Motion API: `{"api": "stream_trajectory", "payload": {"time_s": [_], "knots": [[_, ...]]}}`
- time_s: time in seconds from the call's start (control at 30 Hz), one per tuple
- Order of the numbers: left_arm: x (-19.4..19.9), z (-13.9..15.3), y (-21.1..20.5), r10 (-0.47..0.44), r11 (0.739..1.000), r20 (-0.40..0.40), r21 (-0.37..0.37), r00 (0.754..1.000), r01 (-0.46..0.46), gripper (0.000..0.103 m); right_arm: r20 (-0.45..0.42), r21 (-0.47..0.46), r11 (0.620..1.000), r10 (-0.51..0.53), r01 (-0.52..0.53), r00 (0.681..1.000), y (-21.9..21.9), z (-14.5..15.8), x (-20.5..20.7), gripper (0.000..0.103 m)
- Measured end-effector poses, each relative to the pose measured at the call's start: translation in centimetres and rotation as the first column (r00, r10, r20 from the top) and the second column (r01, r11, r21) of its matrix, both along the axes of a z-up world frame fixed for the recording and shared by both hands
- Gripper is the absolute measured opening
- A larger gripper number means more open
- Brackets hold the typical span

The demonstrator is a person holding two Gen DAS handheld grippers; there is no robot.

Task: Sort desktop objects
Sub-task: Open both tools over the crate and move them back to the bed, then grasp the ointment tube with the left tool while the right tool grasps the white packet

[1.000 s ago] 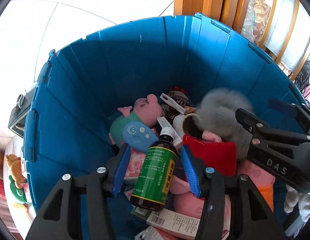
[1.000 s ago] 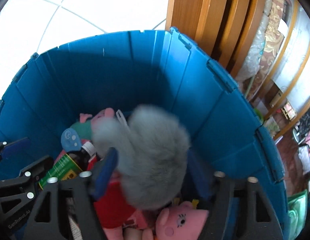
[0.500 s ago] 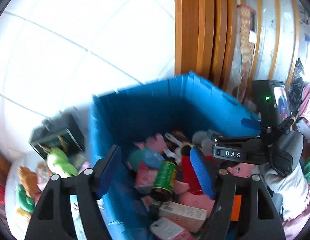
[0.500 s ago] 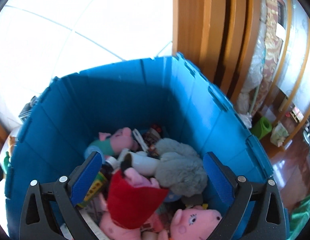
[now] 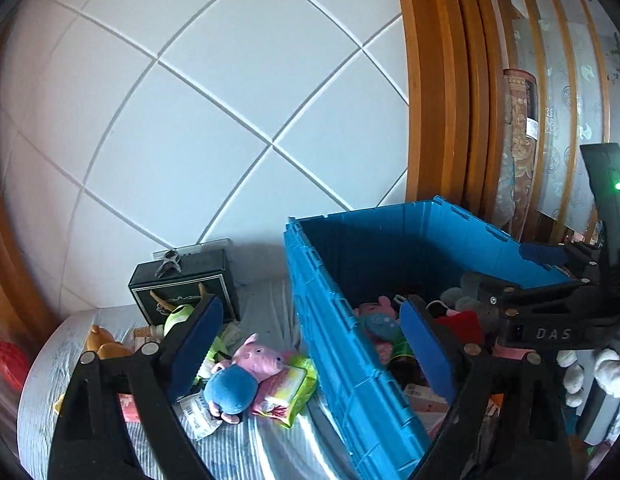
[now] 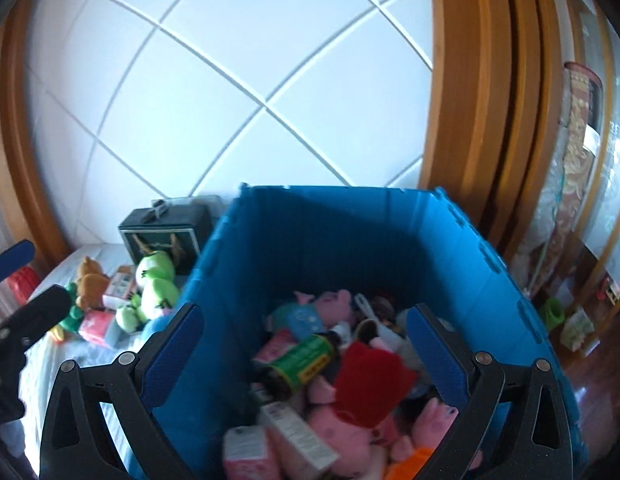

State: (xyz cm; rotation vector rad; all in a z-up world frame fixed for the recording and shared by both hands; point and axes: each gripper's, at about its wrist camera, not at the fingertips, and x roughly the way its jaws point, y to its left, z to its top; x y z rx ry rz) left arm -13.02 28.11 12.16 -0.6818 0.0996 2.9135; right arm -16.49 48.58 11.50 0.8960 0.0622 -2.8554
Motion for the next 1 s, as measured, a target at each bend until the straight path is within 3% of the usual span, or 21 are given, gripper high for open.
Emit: {"api": "stream_trajectory", "payload": {"time_s": [0.23, 0.5, 0.77, 1.0], "knots": [[1.3, -2.5, -9.4, 0.041, 0.997, 0.071, 0.063, 0.997, -0.046, 0.091, -0.037, 0.038, 0.998, 0.045, -0.044, 0.998, -7.8, 1.1, 2.6, 0.103], [2.2, -5.8, -19.9, 0.116, 0.989, 0.139, 0.080, 0.983, -0.128, 0.091, -0.052, 0.142, 0.989, 0.050, -0.042, 0.997, -17.4, -0.5, 3.6, 0.103], [1.2, -8.9, -28.3, 0.192, 0.976, 0.216, 0.058, 0.957, -0.209, 0.091, 0.002, 0.147, 0.986, 0.082, -0.081, 0.997, -24.3, -2.8, 2.7, 0.103], [-0.5, -13.3, -36.3, 0.260, 0.955, 0.314, 0.053, 0.913, -0.291, 0.091, 0.108, 0.108, 0.990, 0.077, -0.088, 0.991, -27.2, -6.8, -0.1, 0.103]]}}
